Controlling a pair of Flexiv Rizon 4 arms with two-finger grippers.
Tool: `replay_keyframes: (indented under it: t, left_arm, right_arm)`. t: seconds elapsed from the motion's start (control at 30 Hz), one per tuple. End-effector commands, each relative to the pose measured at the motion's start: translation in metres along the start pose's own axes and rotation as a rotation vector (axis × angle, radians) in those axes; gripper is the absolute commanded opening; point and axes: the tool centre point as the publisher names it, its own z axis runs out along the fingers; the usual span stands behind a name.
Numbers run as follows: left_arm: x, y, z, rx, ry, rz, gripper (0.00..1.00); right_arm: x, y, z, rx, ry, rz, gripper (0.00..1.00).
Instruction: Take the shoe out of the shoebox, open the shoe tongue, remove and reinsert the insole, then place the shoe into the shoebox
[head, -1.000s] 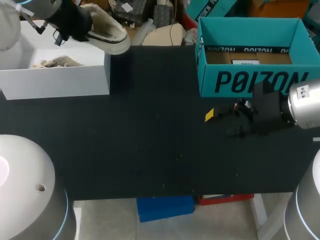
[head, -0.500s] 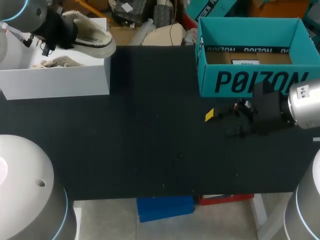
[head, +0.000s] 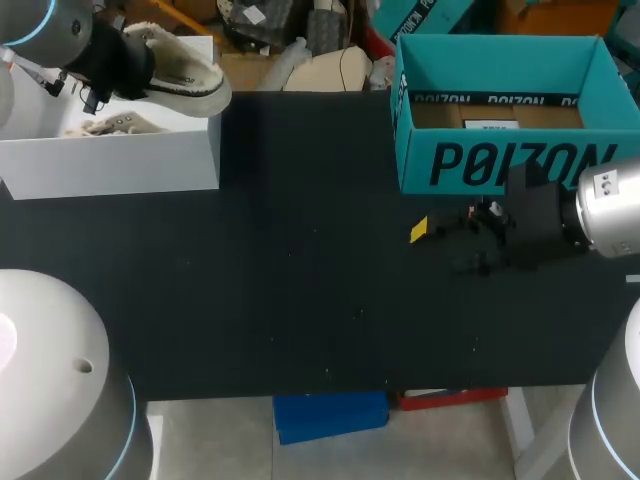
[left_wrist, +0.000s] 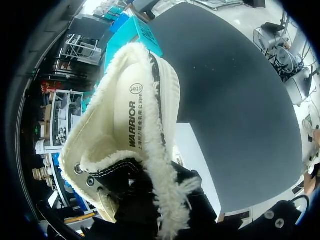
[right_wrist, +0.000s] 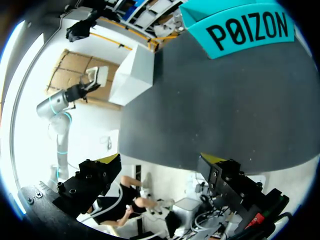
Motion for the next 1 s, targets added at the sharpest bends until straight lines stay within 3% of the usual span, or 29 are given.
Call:
replay_keyframes:
  t: [0.03, 0.2, 0.27, 0.4, 0.7, 1.0]
  left_arm:
    - [-0.002, 0.002, 0.005, -0.010, 0.028, -0.019, 0.00]
    - [-0.022, 0.031, 0.028, -0.080, 0.123, -0.184, 0.00]
    - [-0.027, 0.045, 0.041, -0.153, 0.078, -0.197, 0.00]
    - [-0.031, 0.073, 0.058, -0.145, 0.135, -0.229, 0.00]
    - [-0.040, 0.121, 0.095, -0.216, 0.128, -0.271, 0.00]
    - [-0.050, 0.150, 0.139, -0.227, 0.161, -0.308, 0.00]
  right_arm:
    - [0.001, 0.000, 0.001, 0.000, -0.002, 0.001, 1.00]
    - [0.001, 0.000, 0.001, 0.000, -0.002, 0.001, 1.00]
    - [0.001, 0.000, 0.001, 0.000, -0.002, 0.001, 1.00]
    - [0.001, 0.000, 0.001, 0.000, -0.002, 0.001, 1.00]
    - [0.001, 0.000, 0.001, 0.000, -0.002, 0.001, 1.00]
    - [0.001, 0.000, 0.001, 0.000, -0.002, 0.001, 1.00]
